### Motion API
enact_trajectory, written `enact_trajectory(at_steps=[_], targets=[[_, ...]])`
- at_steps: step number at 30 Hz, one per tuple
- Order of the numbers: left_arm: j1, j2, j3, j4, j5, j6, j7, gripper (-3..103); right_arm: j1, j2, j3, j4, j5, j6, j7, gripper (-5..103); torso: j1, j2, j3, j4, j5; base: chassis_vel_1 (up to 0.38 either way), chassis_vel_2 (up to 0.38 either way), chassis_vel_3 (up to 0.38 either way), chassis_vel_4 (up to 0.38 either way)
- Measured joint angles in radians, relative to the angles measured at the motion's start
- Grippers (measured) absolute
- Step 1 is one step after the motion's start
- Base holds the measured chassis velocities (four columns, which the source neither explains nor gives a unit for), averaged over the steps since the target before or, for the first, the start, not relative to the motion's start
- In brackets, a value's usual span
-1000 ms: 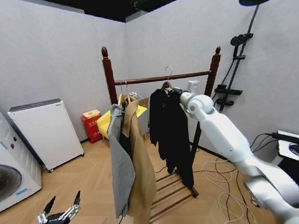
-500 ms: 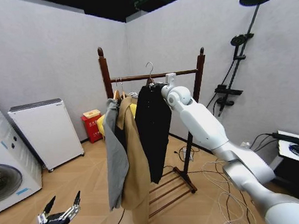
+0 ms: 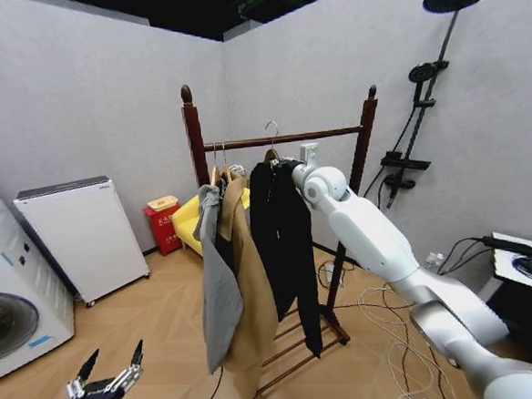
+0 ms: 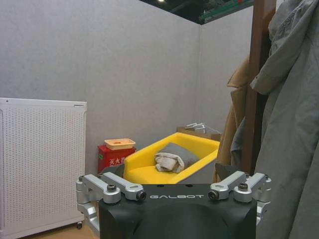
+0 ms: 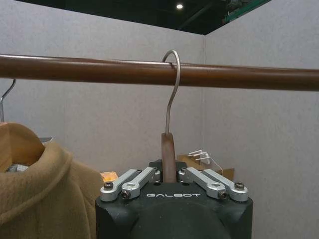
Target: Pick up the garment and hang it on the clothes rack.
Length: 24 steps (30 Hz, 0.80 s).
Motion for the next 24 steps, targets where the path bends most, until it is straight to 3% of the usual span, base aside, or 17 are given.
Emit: enact_trajectory(at_steps=[14,24], targets=[[0.000,0.000,0.000,0.000,0.000,0.000,0.000,100,0.059,0.097,-0.039,-0.063,-0.048,0.041,-0.034,9,0.000,0.000,0.000,0.0006,-0.0004,0.000,0.000,0.000,0.000],[0.000,0.000,0.000,0.000,0.000,0.000,0.000,100,0.002,0.067,-0.022,-0.049,-0.063,0.037,-0.033,9,0.000,0.000,0.000,0.0004,-0.0001,0.000,0.000,0.000,0.000]])
